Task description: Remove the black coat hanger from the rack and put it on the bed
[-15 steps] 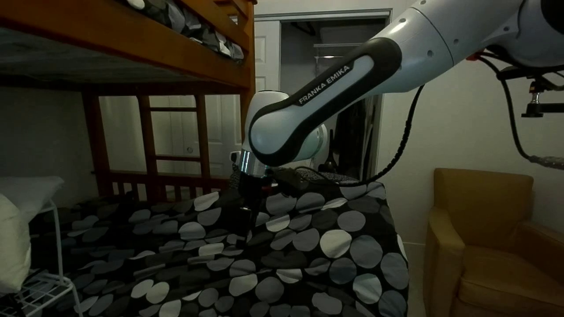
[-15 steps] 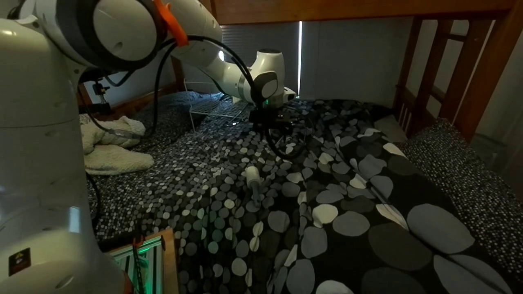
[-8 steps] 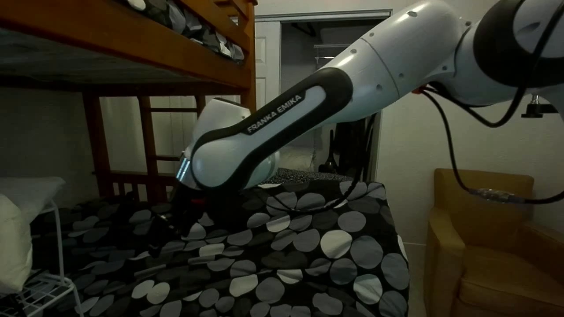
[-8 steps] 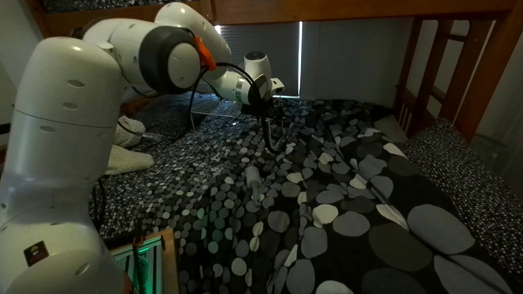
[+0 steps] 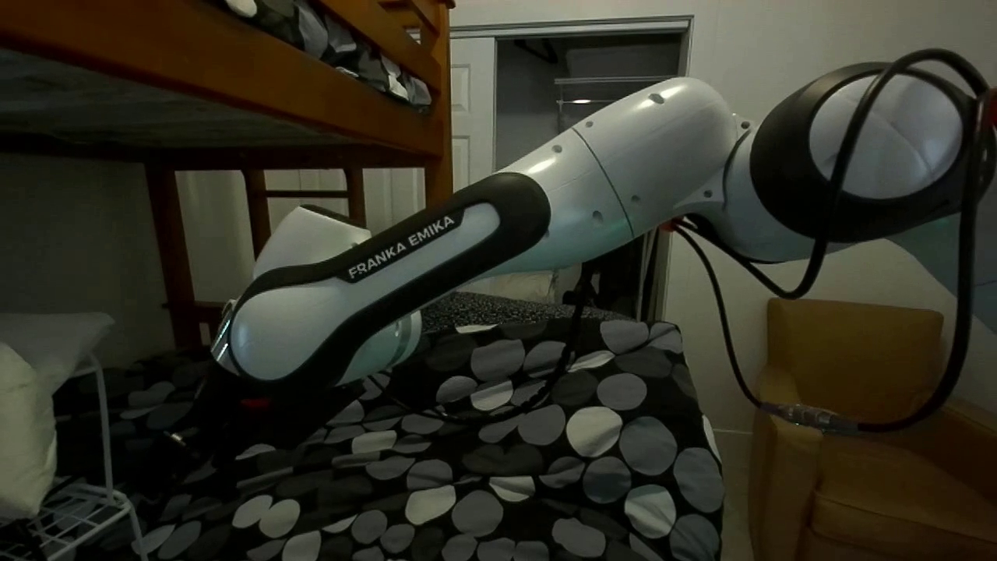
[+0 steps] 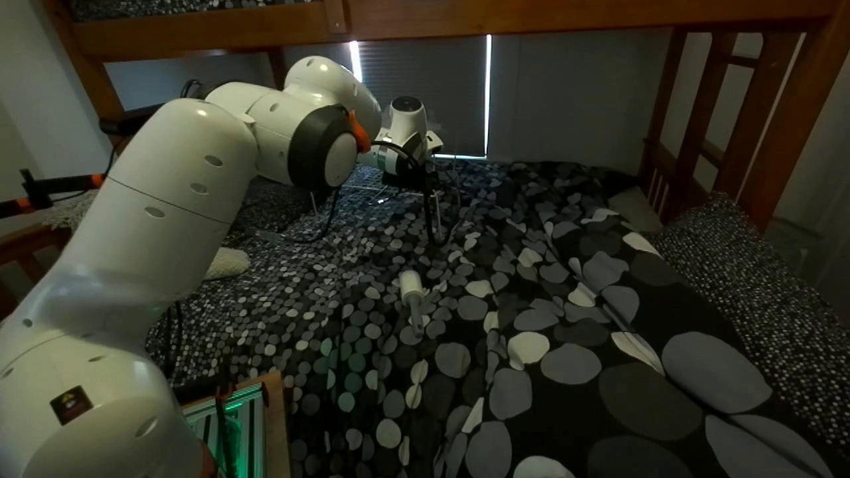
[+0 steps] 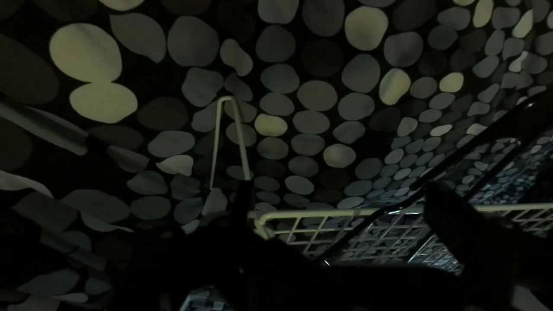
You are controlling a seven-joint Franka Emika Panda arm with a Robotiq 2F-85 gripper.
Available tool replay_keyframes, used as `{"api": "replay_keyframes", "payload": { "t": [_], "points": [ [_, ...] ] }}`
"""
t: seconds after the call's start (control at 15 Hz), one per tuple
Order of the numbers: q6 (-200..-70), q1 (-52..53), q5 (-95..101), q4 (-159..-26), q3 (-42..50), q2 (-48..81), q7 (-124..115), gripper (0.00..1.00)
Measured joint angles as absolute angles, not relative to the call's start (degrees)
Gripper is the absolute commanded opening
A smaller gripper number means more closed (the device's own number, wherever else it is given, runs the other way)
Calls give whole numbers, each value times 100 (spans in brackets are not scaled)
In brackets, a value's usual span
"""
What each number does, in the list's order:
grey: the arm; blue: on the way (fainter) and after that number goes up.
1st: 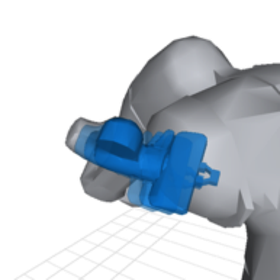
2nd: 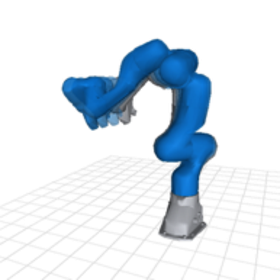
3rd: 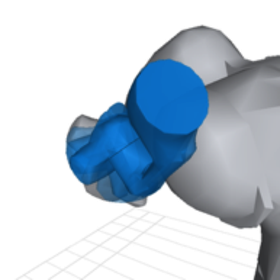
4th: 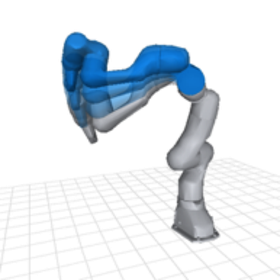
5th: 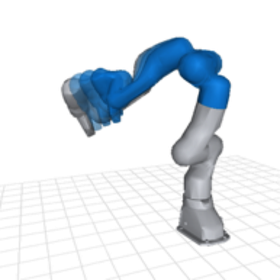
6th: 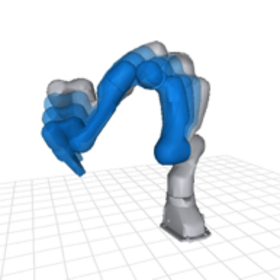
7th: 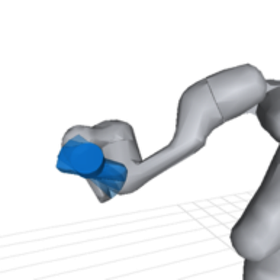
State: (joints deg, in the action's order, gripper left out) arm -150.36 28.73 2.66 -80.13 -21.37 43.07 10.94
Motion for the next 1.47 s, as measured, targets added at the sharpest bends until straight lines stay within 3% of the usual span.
{"api": "replay_keyframes", "payload": {
  "t": [0.47, 1.4, 1.47],
  "points": [
    [-15006, 3515, 56, -7339, -1614, 4713, -922, 100],
    [-13220, 3784, -723, -5599, -1830, 5774, -1101, 100],
    [-13220, 3815, -723, -5483, -1800, 5881, -1128, 97]
  ]
}}
